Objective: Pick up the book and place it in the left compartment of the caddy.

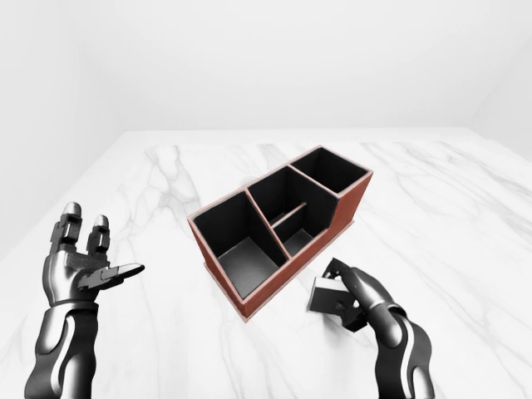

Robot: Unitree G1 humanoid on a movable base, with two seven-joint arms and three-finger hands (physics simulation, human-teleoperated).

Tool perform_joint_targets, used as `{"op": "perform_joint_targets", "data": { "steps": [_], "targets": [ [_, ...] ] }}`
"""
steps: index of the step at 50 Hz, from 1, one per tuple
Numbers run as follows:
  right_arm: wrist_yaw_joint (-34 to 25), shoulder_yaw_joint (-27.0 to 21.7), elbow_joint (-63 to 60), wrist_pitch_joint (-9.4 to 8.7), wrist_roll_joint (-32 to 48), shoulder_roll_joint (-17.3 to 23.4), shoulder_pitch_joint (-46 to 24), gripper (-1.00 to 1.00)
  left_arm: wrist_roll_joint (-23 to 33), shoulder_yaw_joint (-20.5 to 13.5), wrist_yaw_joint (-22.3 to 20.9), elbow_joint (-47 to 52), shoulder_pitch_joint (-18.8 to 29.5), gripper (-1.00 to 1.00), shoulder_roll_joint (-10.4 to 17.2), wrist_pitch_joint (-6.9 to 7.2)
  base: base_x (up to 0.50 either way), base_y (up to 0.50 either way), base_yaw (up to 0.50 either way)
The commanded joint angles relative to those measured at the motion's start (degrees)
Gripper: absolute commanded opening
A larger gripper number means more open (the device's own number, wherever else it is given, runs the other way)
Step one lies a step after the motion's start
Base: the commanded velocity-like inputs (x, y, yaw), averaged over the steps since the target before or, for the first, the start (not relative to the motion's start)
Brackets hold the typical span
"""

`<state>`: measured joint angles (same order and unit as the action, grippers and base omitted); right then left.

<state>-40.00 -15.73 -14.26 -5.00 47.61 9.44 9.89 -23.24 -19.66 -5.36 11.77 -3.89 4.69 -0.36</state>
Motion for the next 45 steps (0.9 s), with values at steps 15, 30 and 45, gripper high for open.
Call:
{"op": "perform_joint_targets", "data": {
  "steps": [15, 30, 45],
  "targets": [
    [0.0, -0.13, -25.92, 0.0, 7.24, -3.81, 0.33, -1.0, 0.36, 0.08, -0.01, 0.88, -0.47, 1.0, -0.34, 0.16, 0.0, 0.0, 0.0],
    [0.0, 2.01, -37.33, 0.0, 16.91, -3.81, -6.3, -1.0, 0.08, -0.24, 0.13, 2.37, -0.8, 1.0, -0.55, 1.15, 0.0, 0.0, 0.0],
    [0.0, 7.92, -42.65, 0.0, 25.86, -5.56, -12.63, -1.0, 0.17, -0.45, 0.19, 2.16, -0.7, 1.0, -0.45, 0.99, 0.0, 0.0, 0.0]
  ]
}}
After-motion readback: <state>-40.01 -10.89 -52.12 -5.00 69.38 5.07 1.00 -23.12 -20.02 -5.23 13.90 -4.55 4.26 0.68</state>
